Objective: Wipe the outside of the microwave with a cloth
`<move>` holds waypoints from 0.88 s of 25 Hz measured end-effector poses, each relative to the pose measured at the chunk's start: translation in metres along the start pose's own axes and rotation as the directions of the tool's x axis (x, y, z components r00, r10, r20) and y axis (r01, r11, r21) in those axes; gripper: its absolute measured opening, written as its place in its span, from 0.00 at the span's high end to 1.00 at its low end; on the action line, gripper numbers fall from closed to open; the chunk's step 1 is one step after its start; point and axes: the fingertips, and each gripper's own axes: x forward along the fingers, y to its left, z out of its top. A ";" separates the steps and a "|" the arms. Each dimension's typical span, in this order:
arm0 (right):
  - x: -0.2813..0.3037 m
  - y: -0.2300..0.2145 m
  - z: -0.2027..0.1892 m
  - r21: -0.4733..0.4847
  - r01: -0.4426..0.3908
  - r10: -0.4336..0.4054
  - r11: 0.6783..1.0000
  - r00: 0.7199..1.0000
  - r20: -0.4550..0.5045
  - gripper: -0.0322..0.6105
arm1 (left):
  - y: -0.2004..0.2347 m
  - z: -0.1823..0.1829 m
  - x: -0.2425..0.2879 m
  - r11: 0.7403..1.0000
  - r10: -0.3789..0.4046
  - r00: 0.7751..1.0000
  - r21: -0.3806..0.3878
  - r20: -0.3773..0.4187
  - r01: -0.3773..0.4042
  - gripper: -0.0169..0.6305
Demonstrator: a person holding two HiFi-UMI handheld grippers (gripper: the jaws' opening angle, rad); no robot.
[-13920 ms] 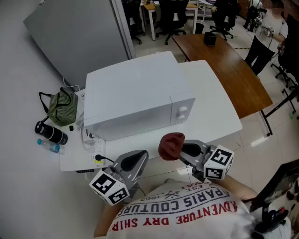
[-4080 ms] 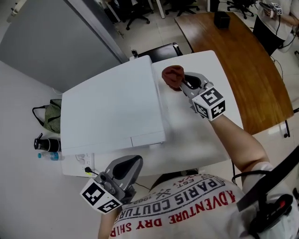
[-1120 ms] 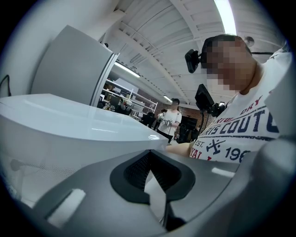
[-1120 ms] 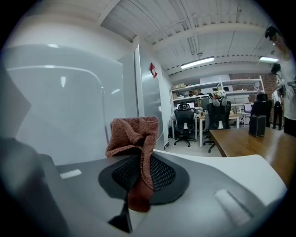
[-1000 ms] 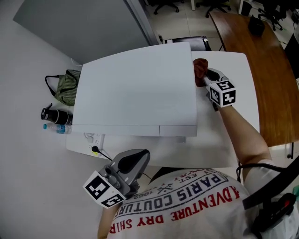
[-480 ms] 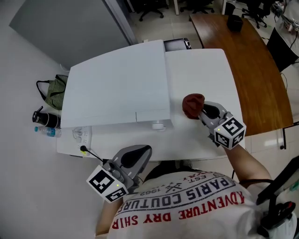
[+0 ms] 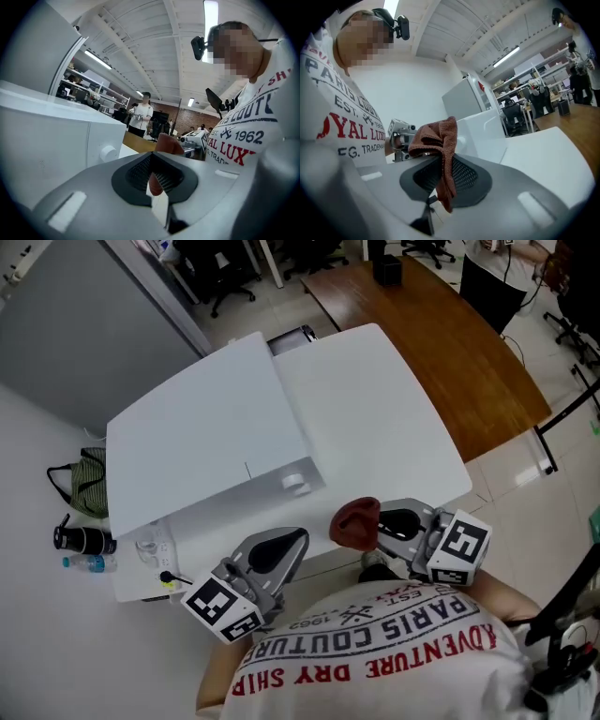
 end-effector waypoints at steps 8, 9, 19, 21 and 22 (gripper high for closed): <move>0.079 0.145 -0.011 0.003 -0.031 0.031 1.000 0.999 0.023 0.89 | -0.019 -0.032 -0.147 0.997 -0.050 0.999 0.051 -0.006 0.051 0.96; 0.087 0.161 -0.011 -0.005 -0.027 0.027 1.000 0.999 0.023 0.89 | -0.020 -0.035 -0.165 0.997 -0.049 0.999 0.052 -0.006 0.049 0.96; 0.115 0.247 -0.012 -0.061 -0.012 0.012 0.998 1.000 -0.010 0.89 | -0.050 -0.040 -0.257 0.994 -0.034 0.997 0.110 0.073 0.025 0.96; 0.116 0.254 -0.014 -0.064 -0.025 0.023 0.998 0.999 -0.026 0.89 | -0.056 -0.042 -0.263 0.995 -0.030 0.996 0.102 0.084 0.022 0.96; 0.117 0.258 -0.016 -0.072 -0.032 0.030 0.997 0.999 -0.032 0.89 | -0.059 -0.044 -0.266 0.995 -0.031 0.995 0.100 0.091 0.022 0.96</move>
